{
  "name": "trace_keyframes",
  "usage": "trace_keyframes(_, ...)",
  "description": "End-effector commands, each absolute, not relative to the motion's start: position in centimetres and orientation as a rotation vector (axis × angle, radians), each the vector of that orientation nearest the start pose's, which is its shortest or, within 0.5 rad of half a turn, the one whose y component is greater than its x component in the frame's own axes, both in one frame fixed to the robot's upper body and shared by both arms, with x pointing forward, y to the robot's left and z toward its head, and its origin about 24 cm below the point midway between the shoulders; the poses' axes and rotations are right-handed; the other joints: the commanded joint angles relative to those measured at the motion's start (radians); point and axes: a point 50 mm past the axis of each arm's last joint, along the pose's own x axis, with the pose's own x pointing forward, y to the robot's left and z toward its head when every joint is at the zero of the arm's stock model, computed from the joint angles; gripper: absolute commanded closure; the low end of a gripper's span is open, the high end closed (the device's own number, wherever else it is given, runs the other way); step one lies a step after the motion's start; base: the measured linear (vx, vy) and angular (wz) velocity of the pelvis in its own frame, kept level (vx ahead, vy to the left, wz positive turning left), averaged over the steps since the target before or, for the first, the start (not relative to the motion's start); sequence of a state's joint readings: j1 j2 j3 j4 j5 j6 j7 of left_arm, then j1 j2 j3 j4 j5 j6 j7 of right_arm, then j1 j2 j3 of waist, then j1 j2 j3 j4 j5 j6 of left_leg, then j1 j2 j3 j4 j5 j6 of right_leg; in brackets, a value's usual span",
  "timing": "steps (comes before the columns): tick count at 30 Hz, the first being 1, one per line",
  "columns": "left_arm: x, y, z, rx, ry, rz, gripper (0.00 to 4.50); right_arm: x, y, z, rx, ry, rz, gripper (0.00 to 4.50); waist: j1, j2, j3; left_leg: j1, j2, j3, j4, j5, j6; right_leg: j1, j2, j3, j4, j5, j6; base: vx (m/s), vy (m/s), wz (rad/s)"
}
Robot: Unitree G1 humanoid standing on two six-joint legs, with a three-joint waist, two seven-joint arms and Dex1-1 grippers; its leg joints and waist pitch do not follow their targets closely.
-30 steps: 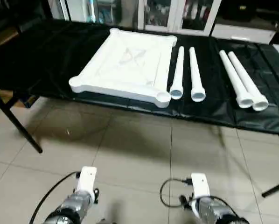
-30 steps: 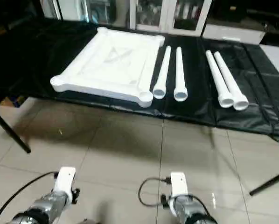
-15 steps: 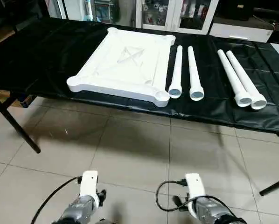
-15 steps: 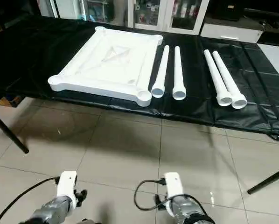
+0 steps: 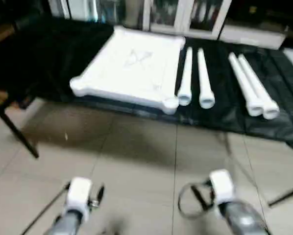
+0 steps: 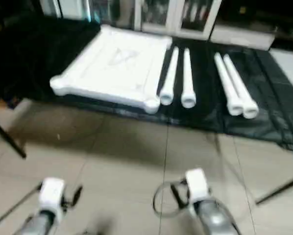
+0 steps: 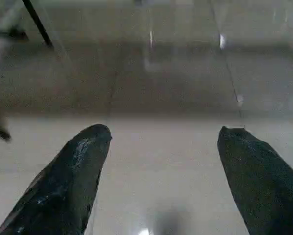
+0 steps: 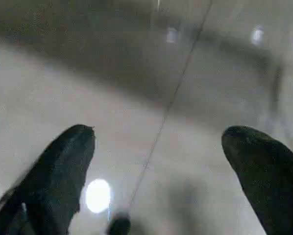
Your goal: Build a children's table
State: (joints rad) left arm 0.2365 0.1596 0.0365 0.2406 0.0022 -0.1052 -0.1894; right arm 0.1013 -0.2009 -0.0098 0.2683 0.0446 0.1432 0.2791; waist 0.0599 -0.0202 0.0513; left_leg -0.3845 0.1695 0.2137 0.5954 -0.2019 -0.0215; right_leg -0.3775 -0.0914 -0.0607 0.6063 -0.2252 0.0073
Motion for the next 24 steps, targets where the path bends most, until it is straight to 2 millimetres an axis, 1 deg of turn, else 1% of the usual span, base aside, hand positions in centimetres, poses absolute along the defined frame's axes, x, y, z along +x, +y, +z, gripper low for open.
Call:
trace_keyframes(1, 20.0, 19.9, -1.3, 0.096, 0.247, -0.052, 0.6, 23.2, -20.2, 0.6, -0.079, 0.325, 0.157, 0.0, 0.001, 0.002, -0.031, 0.025, 0.096, -0.052, -0.114, -0.401, -0.019, 0.011, -0.067, 0.058, -0.091, -0.258, -0.125, 0.0, 0.0, 0.0)
trace_keyframes(2, 20.2, 19.9, -1.0, 0.102, 0.241, -0.048, 0.6, 23.4, -20.3, 1.0, -0.083, 0.312, 0.152, 0.0, 0.001, 0.002, -0.034, 0.03, 0.093, -0.052, -0.111, -0.398, -0.024, 0.007, -0.066, 0.057, -0.092, -0.269, -0.12, 0.0, 0.0, 0.0)
trace_keyframes(3, 21.5, 19.9, 0.6, 0.105, 0.186, -0.04, 0.6, 24.7, -20.4, 3.7, -0.099, 0.221, 0.12, 0.0, -0.004, 0.006, -0.029, 0.029, 0.087, -0.051, -0.112, -0.409, -0.039, 0.001, -0.062, 0.058, -0.097, -0.302, -0.105, 0.0, 0.0, 0.0)
trace_keyframes(4, 21.5, 19.9, 0.6, 0.105, 0.186, -0.04, 0.6, 24.7, -20.4, 3.7, -0.099, 0.221, 0.12, 0.0, -0.006, 0.004, -0.031, 0.031, 0.081, -0.053, -0.11, -0.412, -0.055, 0.0, -0.063, 0.057, -0.098, -0.339, -0.087, -0.056, -0.012, -0.04)
trace_keyframes(5, 21.6, 19.9, 0.7, 0.103, 0.183, -0.042, 0.6, 24.8, -20.4, 3.9, -0.099, 0.217, 0.119, 0.0, -0.007, 0.004, -0.031, 0.031, 0.079, -0.053, -0.108, -0.404, -0.059, -0.001, -0.064, 0.058, -0.1, -0.345, -0.077, 0.0, 0.0, 0.0)
trace_keyframes(6, 23.1, 20.0, 2.2, 0.157, 0.125, -0.02, 0.6, 26.0, -20.5, 5.9, -0.131, 0.146, 0.088, 0.0, -0.01, 0.007, -0.024, 0.038, 0.074, -0.05, -0.109, -0.446, -0.077, -0.015, -0.059, 0.06, -0.112, -0.4, -0.054, 0.0, 0.0, 0.0)
trace_keyframes(7, 24.7, 20.1, 4.1, 0.173, 0.049, 0.029, 0.6, 26.9, -20.7, 7.3, -0.129, 0.098, 0.041, 0.0, -0.01, 0.003, -0.029, 0.042, 0.072, -0.054, -0.107, -0.452, -0.086, -0.012, -0.059, 0.058, -0.108, -0.409, -0.047, 0.0, 0.0, 0.0)
trace_keyframes(8, 26.1, 20.1, 6.0, 0.181, -0.027, 0.079, 0.6, 27.7, -20.9, 8.7, -0.141, 0.039, -0.008, 0.0, -0.013, -0.002, -0.034, 0.043, 0.071, -0.055, -0.106, -0.448, -0.092, -0.01, -0.058, 0.058, -0.104, -0.401, -0.046, 0.0, 0.0, 0.0)
trace_keyframes(9, 27.0, 19.9, 7.4, 0.142, -0.054, 0.097, 0.6, 28.2, -21.1, 10.0, -0.168, -0.018, -0.051, 0.0, -0.008, -0.005, -0.045, 0.048, 0.071, -0.054, -0.101, -0.401, -0.098, -0.008, -0.057, 0.057, -0.097, -0.335, -0.049, 0.0, 0.0, 0.0)
trace_keyframes(10, 27.6, 19.5, 8.2, 0.092, -0.055, 0.075, 0.6, 28.5, -21.1, 10.7, -0.189, -0.059, -0.08, 0.0, -0.005, -0.004, -0.05, 0.038, 0.073, -0.054, -0.099, -0.294, -0.092, 0.001, -0.054, 0.055, -0.08, -0.187, -0.068, 0.0, 0.0, 0.0)
trace_keyframes(11, 27.9, 19.2, 8.6, 0.054, -0.045, 0.048, 0.6, 28.7, -21.0, 11.3, -0.21, -0.089, -0.097, 0.0, -0.005, -0.007, -0.05, 0.033, 0.074, -0.051, -0.097, -0.247, -0.09, 0.005, -0.055, 0.054, -0.071, -0.128, -0.078, 0.0, 0.0, 0.0)
trace_keyframes(12, 28.5, 19.0, 9.4, 0.073, -0.058, 0.024, 0.6, 29.1, -20.9, 11.7, -0.231, -0.102, -0.14, 0.0, -0.003, 0.001, -0.05, 0.028, 0.068, -0.047, -0.094, -0.191, -0.085, 0.008, -0.049, 0.051, -0.062, -0.05, -0.091, 0.0, 0.0, 0.0)
trace_keyframes(13, 28.7, 18.9, 9.8, 0.088, -0.067, 0.012, 0.6, 29.3, -20.9, 11.7, -0.216, -0.083, -0.147, 0.0, -0.008, -0.002, -0.054, 0.028, 0.061, -0.044, -0.086, -0.145, -0.075, 0.011, -0.043, 0.051, -0.056, 0.024, -0.097, 0.0, 0.0, 0.0)
trace_keyframes(14, 29.0, 18.7, 10.2, 0.098, -0.083, -0.006, 0.6, 29.7, -20.7, 11.5, -0.169, -0.044, -0.153, 0.0, -0.008, 0.001, -0.058, 0.025, 0.058, -0.045, -0.082, -0.118, -0.067, 0.017, -0.044, 0.052, -0.05, 0.064, -0.102, 0.0, 0.0, 0.0)
trace_keyframes(15, 28.9, 18.1, 11.4, 0.085, -0.165, -0.062, 0.6, 30.3, -20.4, 11.0, -0.09, 0.026, -0.163, 0.0, -0.012, 0.015, -0.066, 0.022, 0.051, -0.047, -0.073, -0.04, -0.043, 0.024, -0.041, 0.053, -0.04, 0.182, -0.12, 0.0, 0.0, 0.0)
trace_keyframes(16, 28.7, 18.0, 11.4, 0.045, -0.164, -0.08, 0.6, 30.6, -20.2, 10.7, -0.064, 0.048, -0.148, 0.0, -0.012, 0.015, -0.066, 0.022, 0.051, -0.047, -0.073, -0.04, -0.043, 0.024, -0.041, 0.053, -0.04, 0.182, -0.12, 0.0, 0.0, 0.0)
trace_keyframes(17, 28.4, 18.1, 11.3, 0.028, -0.16, -0.07, 0.6, 30.7, -20.0, 10.6, -0.056, 0.042, -0.141, 0.0, -0.016, 0.023, -0.072, 0.021, 0.048, -0.047, -0.066, -0.003, -0.038, 0.027, -0.037, 0.053, -0.033, 0.259, -0.142, 0.0, 0.0, 0.0)
trace_keyframes(18, 27.9, 18.2, 10.8, 0.028, -0.147, -0.037, 0.6, 30.8, -19.8, 10.4, -0.047, 0.04, -0.133, 0.0, -0.015, 0.019, -0.072, 0.023, 0.051, -0.041, -0.061, 0.004, -0.027, 0.025, -0.037, 0.055, -0.033, 0.309, -0.163, 0.0, 0.0, 0.0)
trace_keyframes(19, 27.6, 18.3, 10.2, 0.016, -0.119, -0.019, 0.6, 30.9, -19.6, 10.3, -0.042, 0.039, -0.13, 0.0, -0.015, 0.016, -0.072, 0.018, 0.05, -0.039, -0.06, -0.002, -0.01, 0.032, -0.04, 0.057, -0.031, 0.32, -0.182, 0.0, 0.0, 0.0)
trace_keyframes(20, 27.1, 18.5, 9.1, 0.071, -0.061, 0.037, 0.6, 31.0, -18.9, 10.5, -0.028, 0.018, -0.097, 0.0, -0.015, 0.014, -0.071, 0.018, 0.052, -0.038, -0.059, -0.017, 0.013, 0.034, -0.043, 0.059, -0.034, 0.302, -0.191, 0.0, 0.0, 0.0)
trace_keyframes(21, 27.1, 18.5, 9.0, 0.087, -0.055, 0.045, 0.6, 31.1, -18.7, 10.5, -0.025, 0.011, -0.086, 0.0, -0.014, 0.016, -0.07, 0.018, 0.053, -0.037, -0.059, -0.019, 0.02, 0.035, -0.044, 0.06, -0.035, 0.285, -0.193, 0.0, 0.0, 0.0)
trace_keyframes(22, 26.9, 18.2, 8.7, 0.076, -0.029, 0.039, 0.6, 31.0, -18.4, 10.8, -0.024, -0.006, -0.08, 0.0, -0.013, 0.015, -0.07, 0.02, 0.056, -0.037, -0.058, -0.023, 0.029, 0.034, -0.045, 0.061, -0.036, 0.268, -0.193, 0.0, 0.0, 0.0)
trace_keyframes(23, 26.8, 18.0, 8.6, 0.069, -0.016, 0.039, 0.6, 30.8, -18.3, 11.0, -0.016, -0.013, -0.072, 0.0, -0.01, 0.02, -0.069, 0.02, 0.058, -0.038, -0.059, -0.024, 0.034, 0.031, -0.046, 0.061, -0.037, 0.234, -0.192, 0.0, 0.0, 0.0)
trace_keyframes(24, 26.9, 17.6, 8.6, 0.055, -0.014, 0.014, 0.6, 30.7, -18.1, 11.1, -0.015, -0.006, -0.058, 0.0, -0.01, 0.033, -0.065, 0.025, 0.061, -0.037, -0.062, -0.054, 0.024, 0.024, -0.042, 0.06, -0.043, 0.174, -0.189, 0.0, 0.0, 0.0)
